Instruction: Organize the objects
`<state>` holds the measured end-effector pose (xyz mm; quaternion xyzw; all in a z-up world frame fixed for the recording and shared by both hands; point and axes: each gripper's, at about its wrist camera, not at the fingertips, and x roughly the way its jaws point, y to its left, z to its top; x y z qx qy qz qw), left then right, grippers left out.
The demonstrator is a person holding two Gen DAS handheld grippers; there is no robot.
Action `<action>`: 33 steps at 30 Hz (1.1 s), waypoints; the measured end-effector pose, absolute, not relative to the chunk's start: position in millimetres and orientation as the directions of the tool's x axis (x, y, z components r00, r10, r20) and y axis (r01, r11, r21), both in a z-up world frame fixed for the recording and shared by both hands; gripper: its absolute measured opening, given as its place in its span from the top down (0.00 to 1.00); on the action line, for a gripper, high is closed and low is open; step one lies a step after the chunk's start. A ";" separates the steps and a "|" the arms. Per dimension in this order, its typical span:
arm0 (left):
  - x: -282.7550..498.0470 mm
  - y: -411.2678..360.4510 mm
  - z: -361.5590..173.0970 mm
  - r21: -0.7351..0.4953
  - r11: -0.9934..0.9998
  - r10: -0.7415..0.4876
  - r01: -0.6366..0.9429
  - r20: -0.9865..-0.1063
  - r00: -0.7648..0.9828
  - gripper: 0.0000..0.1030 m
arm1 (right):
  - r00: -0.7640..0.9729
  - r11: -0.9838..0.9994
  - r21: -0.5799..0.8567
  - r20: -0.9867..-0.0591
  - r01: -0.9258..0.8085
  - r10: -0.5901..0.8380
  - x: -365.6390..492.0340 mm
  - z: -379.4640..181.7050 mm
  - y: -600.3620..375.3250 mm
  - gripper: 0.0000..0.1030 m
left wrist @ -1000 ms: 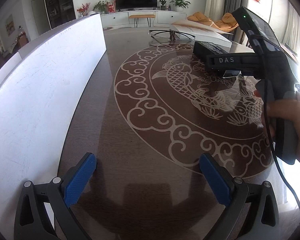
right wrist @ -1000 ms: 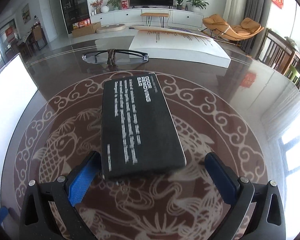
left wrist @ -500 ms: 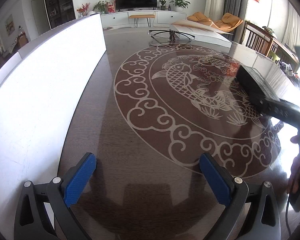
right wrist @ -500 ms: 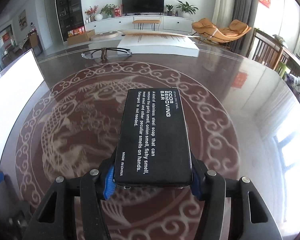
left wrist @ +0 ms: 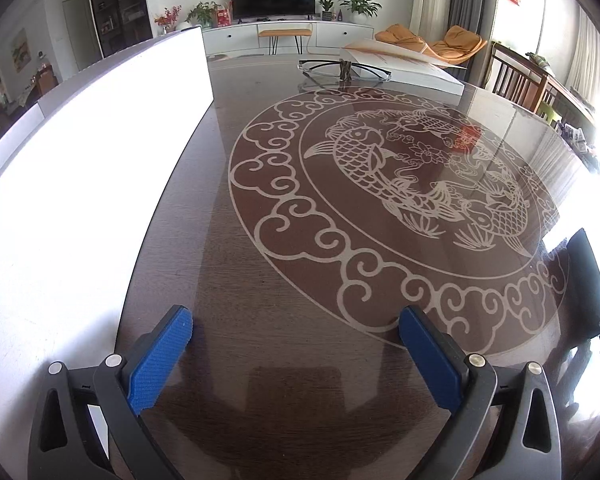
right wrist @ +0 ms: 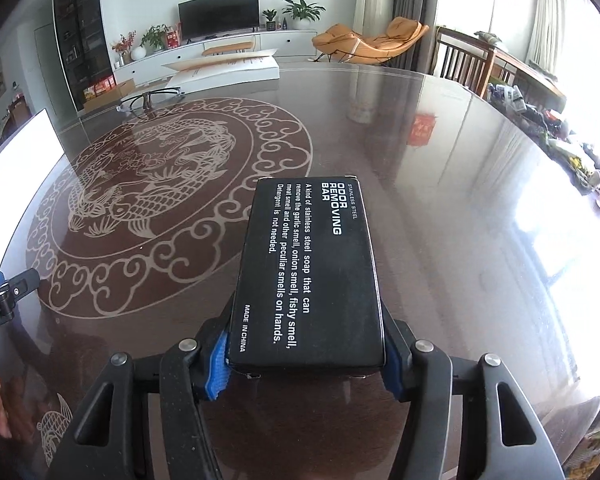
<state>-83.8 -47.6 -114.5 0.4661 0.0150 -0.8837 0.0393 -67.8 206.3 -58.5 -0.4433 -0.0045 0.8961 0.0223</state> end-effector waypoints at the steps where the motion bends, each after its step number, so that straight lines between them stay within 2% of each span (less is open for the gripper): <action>1: -83.7 -47.6 -114.6 0.010 -0.996 -0.055 0.083 -0.825 -0.562 0.00 | -0.606 -0.999 -0.024 -0.794 -0.036 0.041 -68.0 -57.9 207.0 0.42; 2: -83.6 -47.6 -114.6 0.010 -0.996 -0.055 0.083 -0.825 -0.563 0.00 | -0.606 -0.999 -0.021 -0.795 -0.036 0.039 -68.2 -58.0 207.6 0.41; 5: -83.3 -47.5 -114.6 0.010 -0.996 -0.055 0.083 -0.825 -0.562 0.00 | -0.595 -0.998 -0.012 -0.802 -0.065 0.048 -70.8 -59.1 214.1 0.26; 6: -83.2 -47.5 -114.6 0.010 -0.996 -0.055 0.083 -0.825 -0.562 0.00 | -0.588 -0.998 -0.007 -0.808 -0.066 0.044 -71.4 -60.2 214.8 0.18; 10: -84.4 -48.4 -114.3 0.011 -0.997 -0.050 0.073 -0.831 -0.554 0.00 | -0.577 -0.999 -0.013 -0.816 -0.040 0.034 -72.9 -63.2 210.2 0.10; 16: -87.7 -50.4 -114.6 0.010 -0.998 -0.038 0.054 -0.840 -0.541 0.00 | -0.571 -0.999 -0.012 -0.820 -0.032 0.028 -72.8 -64.5 209.5 0.06; 23: -110.3 -47.7 -113.3 0.004 -1.000 0.005 -0.019 -0.898 -0.441 0.00 | -0.567 -1.000 -0.011 -0.823 -0.027 0.025 -73.1 -64.5 209.0 0.04; 29: -111.1 -16.6 -96.6 -0.004 -0.984 0.085 -0.178 -0.888 -0.452 0.00 | -0.565 -1.000 -0.012 -0.825 -0.024 0.023 -73.2 -64.9 208.5 0.02; 33: -114.7 -8.4 -89.0 -0.032 -0.975 0.131 -0.222 -0.884 -0.448 0.00 | -0.563 -1.000 -0.012 -0.826 -0.021 0.022 -72.7 -65.3 207.7 0.01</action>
